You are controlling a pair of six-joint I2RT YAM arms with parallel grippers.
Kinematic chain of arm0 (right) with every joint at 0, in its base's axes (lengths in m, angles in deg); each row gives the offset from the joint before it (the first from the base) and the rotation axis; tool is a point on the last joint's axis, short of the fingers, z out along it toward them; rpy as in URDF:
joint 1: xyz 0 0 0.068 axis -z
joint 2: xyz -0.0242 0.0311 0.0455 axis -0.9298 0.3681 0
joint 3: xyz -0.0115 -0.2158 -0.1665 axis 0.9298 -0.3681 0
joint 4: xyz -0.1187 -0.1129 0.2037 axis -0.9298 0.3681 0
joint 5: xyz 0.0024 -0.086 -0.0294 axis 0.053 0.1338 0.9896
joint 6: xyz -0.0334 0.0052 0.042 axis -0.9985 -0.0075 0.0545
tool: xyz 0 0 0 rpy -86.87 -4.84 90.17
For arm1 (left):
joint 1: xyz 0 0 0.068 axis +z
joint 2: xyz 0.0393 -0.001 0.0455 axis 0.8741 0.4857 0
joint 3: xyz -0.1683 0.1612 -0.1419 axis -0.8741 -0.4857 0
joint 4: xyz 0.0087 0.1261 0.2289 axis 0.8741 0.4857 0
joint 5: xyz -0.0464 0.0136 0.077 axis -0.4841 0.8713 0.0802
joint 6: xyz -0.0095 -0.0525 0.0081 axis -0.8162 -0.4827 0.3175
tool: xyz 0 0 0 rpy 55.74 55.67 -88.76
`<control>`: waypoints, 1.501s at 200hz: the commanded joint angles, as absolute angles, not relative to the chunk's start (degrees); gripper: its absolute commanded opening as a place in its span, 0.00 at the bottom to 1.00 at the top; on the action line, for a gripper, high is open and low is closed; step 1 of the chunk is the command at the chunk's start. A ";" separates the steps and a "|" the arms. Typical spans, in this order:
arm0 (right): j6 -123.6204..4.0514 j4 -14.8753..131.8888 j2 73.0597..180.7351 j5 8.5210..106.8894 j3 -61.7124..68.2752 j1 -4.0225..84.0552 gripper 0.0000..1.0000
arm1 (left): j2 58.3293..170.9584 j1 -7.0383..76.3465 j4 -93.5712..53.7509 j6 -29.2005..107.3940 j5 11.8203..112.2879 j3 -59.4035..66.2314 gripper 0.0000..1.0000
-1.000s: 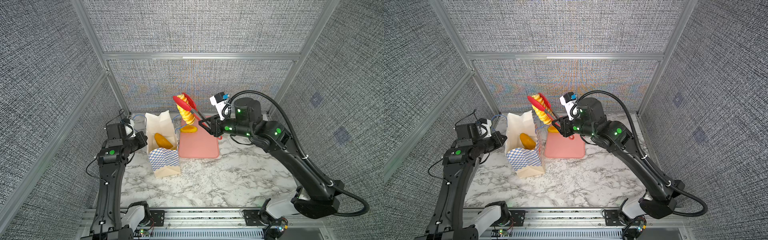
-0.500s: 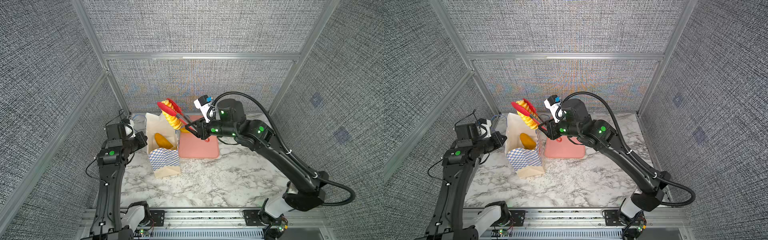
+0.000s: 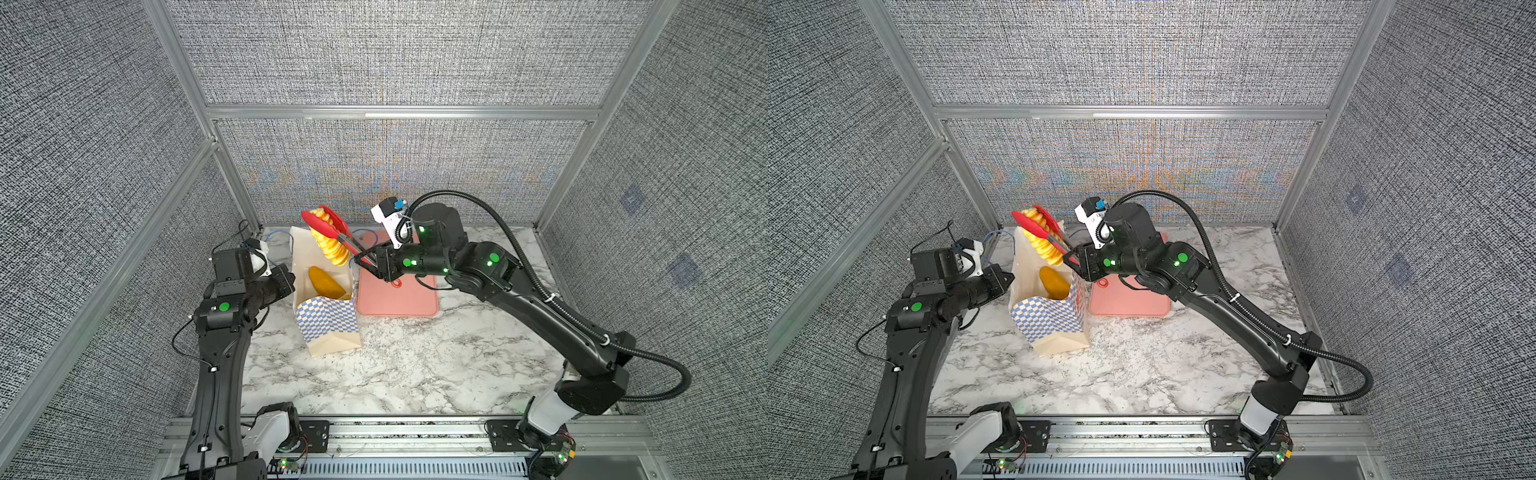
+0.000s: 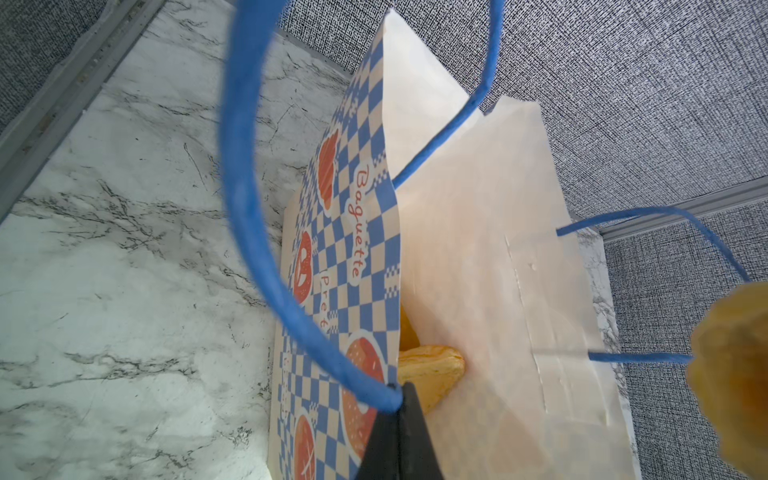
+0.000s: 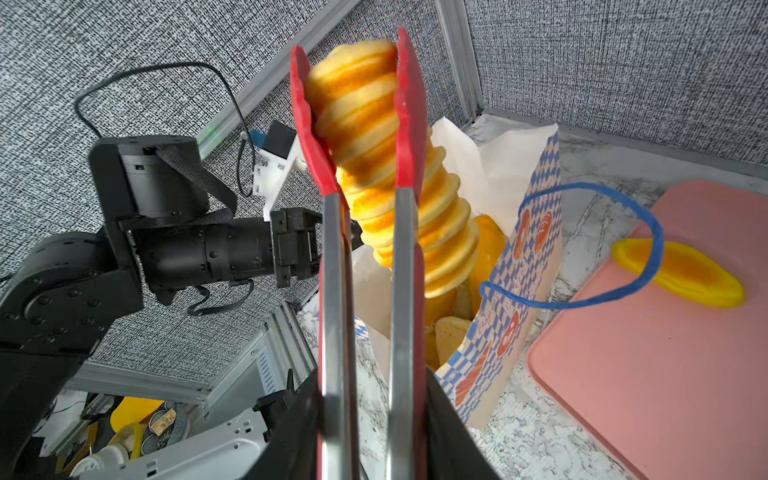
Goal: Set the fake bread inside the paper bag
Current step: 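Carry the ridged yellow bread with the tongs over the bag, then lower the ridged yellow bread into the bag and open the tongs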
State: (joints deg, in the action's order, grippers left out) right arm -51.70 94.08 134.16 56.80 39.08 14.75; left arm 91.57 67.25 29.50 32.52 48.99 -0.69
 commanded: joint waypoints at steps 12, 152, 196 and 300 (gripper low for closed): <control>-50.24 89.02 134.68 56.13 38.03 14.35 0.36 | 91.39 67.33 29.33 32.59 49.01 -0.82 0.00; -51.38 91.40 136.46 58.54 33.93 12.81 0.36 | 91.30 67.32 29.40 32.67 49.12 -0.91 0.00; -52.86 93.80 137.60 61.40 34.57 11.71 0.36 | 91.29 67.30 29.49 32.68 49.19 -0.91 0.00; -54.19 96.40 138.54 62.53 37.28 11.14 0.49 | 91.21 67.32 29.66 32.82 49.28 -0.90 0.00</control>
